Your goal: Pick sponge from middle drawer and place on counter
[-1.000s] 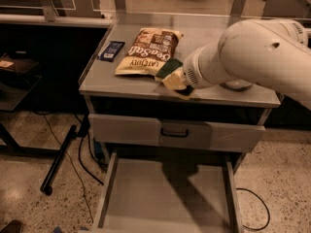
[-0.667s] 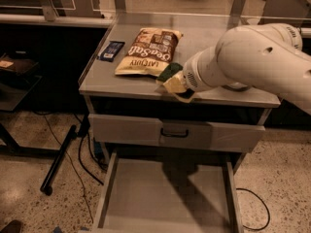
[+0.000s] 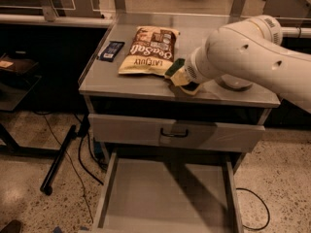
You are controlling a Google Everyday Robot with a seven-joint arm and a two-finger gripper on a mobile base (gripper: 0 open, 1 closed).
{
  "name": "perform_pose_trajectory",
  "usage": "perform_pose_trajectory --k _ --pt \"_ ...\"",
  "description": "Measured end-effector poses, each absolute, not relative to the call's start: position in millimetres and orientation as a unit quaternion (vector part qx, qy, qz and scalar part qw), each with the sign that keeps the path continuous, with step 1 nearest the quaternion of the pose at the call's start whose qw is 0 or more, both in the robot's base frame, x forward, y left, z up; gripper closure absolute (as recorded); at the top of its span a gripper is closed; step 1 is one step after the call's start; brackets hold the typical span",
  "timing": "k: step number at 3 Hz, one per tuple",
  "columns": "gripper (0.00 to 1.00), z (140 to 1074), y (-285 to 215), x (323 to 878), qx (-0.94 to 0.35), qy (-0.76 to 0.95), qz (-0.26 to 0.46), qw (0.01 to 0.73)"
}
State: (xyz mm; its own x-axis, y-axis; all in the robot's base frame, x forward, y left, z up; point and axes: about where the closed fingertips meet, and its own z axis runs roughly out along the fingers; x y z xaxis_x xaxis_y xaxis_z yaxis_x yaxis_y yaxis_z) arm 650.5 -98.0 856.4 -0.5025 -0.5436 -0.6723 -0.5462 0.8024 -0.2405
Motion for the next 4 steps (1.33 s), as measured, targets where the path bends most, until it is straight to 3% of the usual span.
perform_pose_trajectory --k 2,3,4 --pt "1.00 863 -146 685 -0.306 0.869 -0.063 0.383" --pt "0.83 863 -149 686 -0.306 0.869 -0.067 0.383" --pt "0.60 863 -149 686 -0.306 0.869 -0.067 0.383"
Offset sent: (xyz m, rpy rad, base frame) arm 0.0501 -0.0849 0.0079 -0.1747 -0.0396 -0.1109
